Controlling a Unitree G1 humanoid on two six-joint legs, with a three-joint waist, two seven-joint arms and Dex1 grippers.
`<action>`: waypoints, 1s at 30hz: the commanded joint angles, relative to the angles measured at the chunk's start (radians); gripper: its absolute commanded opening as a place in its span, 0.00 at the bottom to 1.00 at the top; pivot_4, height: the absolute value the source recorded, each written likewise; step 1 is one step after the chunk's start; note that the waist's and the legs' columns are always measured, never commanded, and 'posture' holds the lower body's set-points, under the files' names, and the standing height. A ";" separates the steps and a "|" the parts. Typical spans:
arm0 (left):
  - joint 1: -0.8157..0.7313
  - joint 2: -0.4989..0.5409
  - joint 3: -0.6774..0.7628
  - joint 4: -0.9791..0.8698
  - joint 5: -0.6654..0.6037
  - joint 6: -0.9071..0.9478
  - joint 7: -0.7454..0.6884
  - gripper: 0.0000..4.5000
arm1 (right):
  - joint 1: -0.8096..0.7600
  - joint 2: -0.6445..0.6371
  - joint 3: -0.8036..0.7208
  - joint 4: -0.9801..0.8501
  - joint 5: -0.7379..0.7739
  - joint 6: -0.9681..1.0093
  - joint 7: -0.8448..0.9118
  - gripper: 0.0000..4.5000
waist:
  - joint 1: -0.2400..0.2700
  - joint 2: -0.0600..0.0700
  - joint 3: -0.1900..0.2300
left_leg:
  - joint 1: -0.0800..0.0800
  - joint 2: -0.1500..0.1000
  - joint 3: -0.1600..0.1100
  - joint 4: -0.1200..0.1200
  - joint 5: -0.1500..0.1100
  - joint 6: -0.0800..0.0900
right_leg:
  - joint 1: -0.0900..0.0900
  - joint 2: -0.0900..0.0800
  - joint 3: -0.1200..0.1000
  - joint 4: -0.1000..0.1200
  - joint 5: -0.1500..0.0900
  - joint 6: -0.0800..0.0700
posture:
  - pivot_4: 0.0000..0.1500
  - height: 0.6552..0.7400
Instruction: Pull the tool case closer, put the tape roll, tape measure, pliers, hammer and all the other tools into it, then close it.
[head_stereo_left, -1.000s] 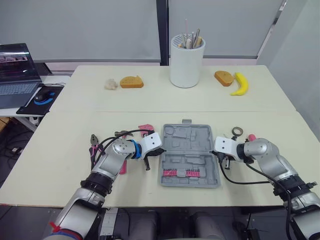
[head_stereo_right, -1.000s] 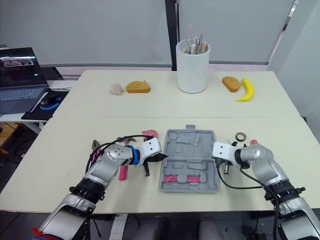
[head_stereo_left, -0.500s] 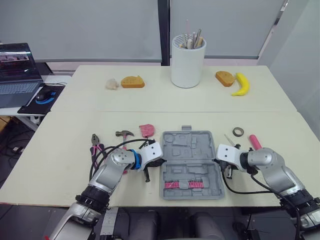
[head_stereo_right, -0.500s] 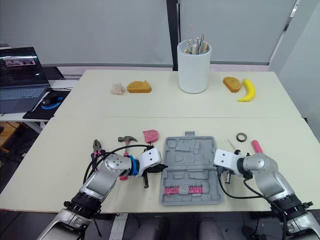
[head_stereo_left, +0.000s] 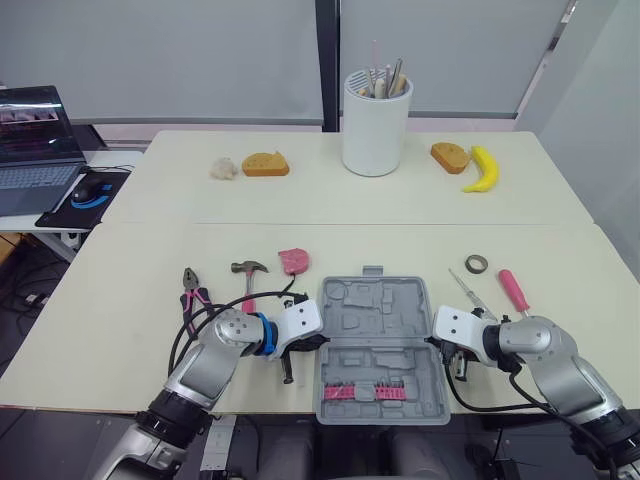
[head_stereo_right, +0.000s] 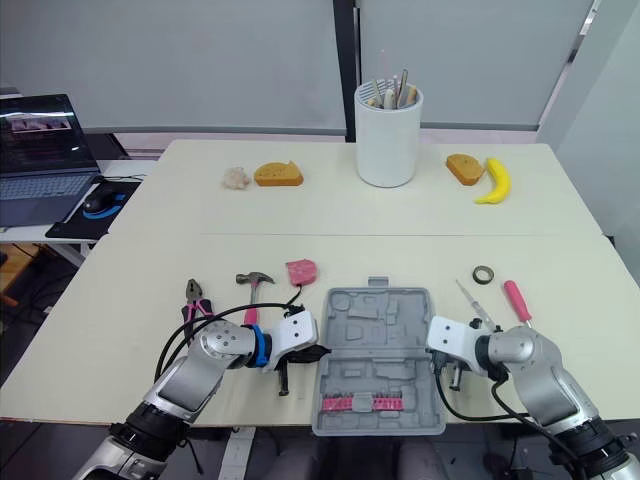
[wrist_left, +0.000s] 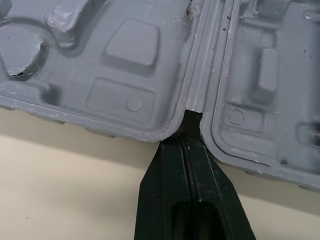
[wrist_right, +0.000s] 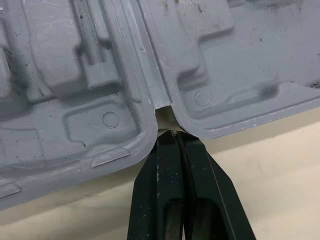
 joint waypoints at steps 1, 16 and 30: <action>0.021 -0.011 -0.063 -0.051 -0.028 0.010 -0.032 0.00 | 0.010 0.007 0.016 -0.088 0.054 -0.006 0.016 0.00 | 0.000 0.000 0.000 | 0.000 0.000 0.000 0.000 0.000 0.000 | 0.000 0.000 0.000 0.000 0.000 0.000 | 1.00 1.00; 0.101 0.032 -0.073 -0.102 -0.025 0.028 -0.030 0.00 | 0.077 -0.014 0.031 -0.151 0.073 0.019 0.014 0.00 | 0.001 0.001 -0.001 | 0.001 0.000 0.000 0.000 0.000 0.000 | 0.001 0.000 0.000 -0.001 0.000 0.000 | 1.00 1.00; 0.103 0.052 -0.048 -0.079 -0.027 0.006 -0.007 0.00 | 0.091 -0.037 0.002 -0.098 0.063 -0.024 -0.005 0.00 | 0.003 0.001 -0.002 | 0.001 0.000 -0.001 -0.001 0.000 0.000 | 0.002 0.000 -0.001 -0.003 0.000 0.000 | 1.00 1.00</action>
